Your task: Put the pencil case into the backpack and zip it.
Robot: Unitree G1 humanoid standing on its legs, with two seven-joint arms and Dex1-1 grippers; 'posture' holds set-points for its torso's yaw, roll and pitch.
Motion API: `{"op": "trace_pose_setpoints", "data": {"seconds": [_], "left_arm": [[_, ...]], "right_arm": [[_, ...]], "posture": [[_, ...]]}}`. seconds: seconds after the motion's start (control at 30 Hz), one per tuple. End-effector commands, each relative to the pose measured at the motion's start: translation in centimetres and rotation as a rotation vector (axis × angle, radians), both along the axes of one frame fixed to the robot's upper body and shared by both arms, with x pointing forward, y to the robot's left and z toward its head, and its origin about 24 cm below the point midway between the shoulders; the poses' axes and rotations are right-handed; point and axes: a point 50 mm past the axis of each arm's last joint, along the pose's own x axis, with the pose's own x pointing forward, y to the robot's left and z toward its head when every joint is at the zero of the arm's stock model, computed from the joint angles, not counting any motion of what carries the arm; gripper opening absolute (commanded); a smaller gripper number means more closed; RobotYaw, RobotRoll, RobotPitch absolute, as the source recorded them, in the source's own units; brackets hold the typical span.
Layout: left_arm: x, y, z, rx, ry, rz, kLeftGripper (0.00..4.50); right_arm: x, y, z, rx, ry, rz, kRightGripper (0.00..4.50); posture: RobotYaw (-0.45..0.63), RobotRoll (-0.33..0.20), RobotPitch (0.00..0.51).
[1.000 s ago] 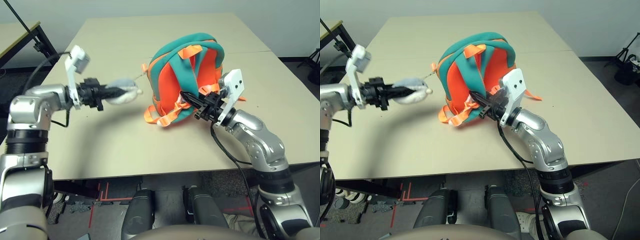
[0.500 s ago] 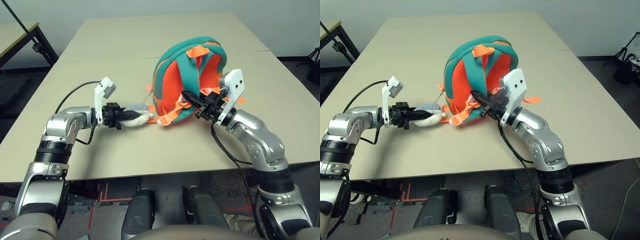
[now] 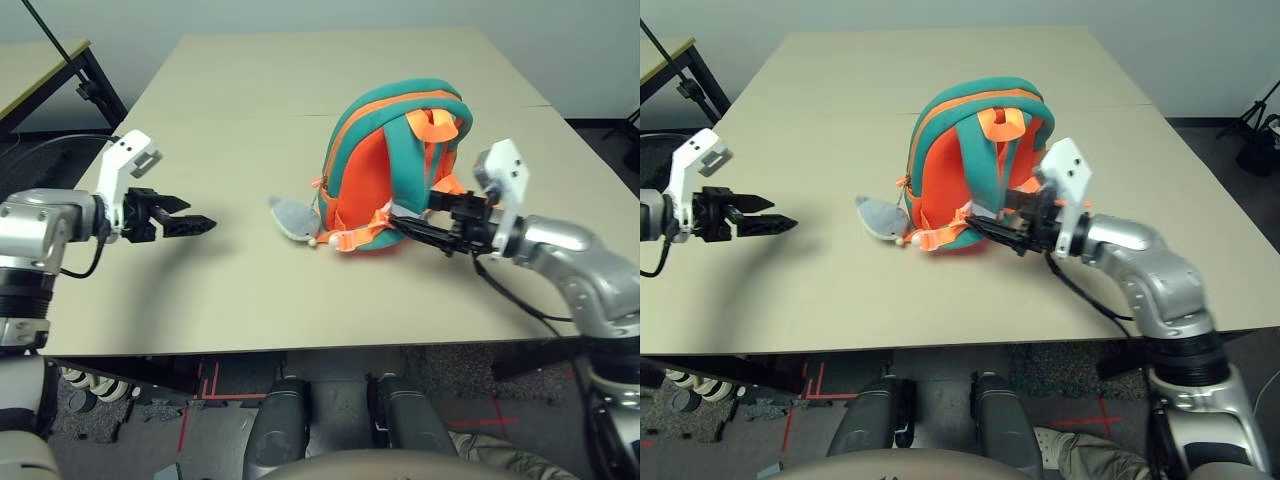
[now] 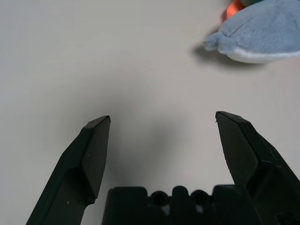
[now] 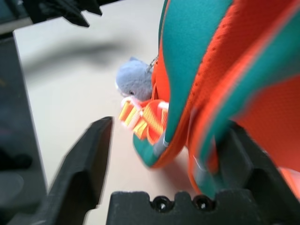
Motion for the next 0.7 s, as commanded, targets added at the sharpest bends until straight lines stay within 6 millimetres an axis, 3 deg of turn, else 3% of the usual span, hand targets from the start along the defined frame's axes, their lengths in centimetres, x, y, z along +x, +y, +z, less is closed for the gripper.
{"op": "trace_pose_setpoints", "data": {"seconds": [0.03, 0.27, 0.43, 0.7], "left_arm": [[0.3, 1.3, -1.2, 0.089, -0.101, 0.087, 4.5], [0.0, 0.5, -4.3, -0.03, -0.211, 0.193, 4.5], [-0.1, 0.2, -7.0, -0.107, -0.355, 0.367, 4.5], [0.1, 0.5, -8.0, -0.101, -0.601, 0.636, 4.5]], "right_arm": [[0.5, -5.0, 0.3, -0.085, 0.004, -0.156, 4.46], [2.2, -10.3, -2.6, 0.002, -0.05, -0.505, 4.46], [3.0, -11.8, -7.1, 0.13, -0.047, -0.746, 4.46], [4.9, -12.7, -8.9, 0.202, -0.265, -1.112, 4.46]], "posture": [[0.11, 0.0, 0.084], [0.12, 0.0, 0.102], [0.14, 0.0, 0.112], [0.15, 0.0, 0.115]]}}
